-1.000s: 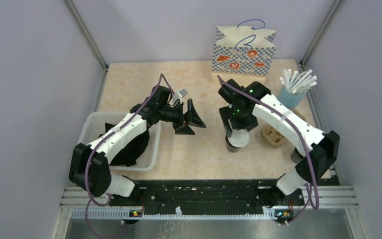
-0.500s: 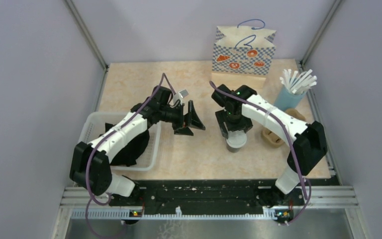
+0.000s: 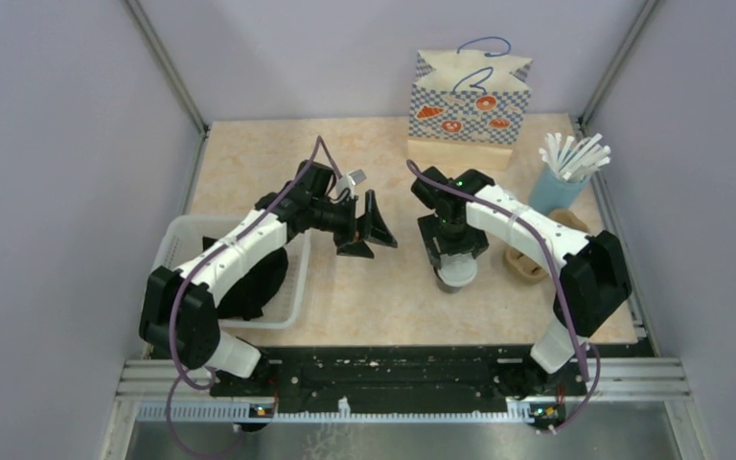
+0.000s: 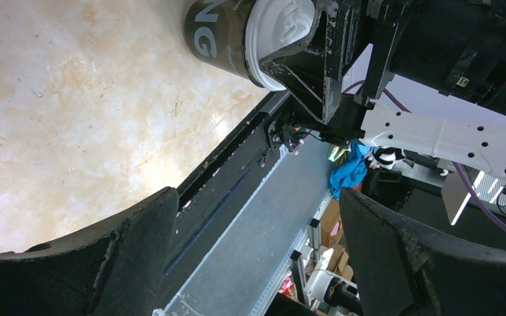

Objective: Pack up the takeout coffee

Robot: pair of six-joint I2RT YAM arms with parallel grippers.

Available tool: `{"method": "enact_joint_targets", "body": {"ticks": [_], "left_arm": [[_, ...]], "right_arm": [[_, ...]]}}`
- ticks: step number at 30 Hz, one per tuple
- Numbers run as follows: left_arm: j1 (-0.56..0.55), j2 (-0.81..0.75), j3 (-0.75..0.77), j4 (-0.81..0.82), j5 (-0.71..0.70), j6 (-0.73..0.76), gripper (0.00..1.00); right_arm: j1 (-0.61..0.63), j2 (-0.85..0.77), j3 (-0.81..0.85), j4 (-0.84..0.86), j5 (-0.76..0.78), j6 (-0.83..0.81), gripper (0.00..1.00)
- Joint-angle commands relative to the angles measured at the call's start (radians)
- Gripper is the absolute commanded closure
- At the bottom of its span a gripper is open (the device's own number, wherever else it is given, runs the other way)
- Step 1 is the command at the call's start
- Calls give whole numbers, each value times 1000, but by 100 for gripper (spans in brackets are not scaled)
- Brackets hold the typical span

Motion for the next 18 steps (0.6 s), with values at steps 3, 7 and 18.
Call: {"method": "enact_joint_targets", "body": {"ticks": [3,7,18], "left_arm": [[1,14,47,6,18,24,2],[2,17,50,12,19,18,2],[1,15,63,0,20,25,2]], "right_arm": [[-8,-50,12,35,9,5,25],[-7,-59,30,26,11,6,25],[-7,-85,14,47,12,21,25]]}}
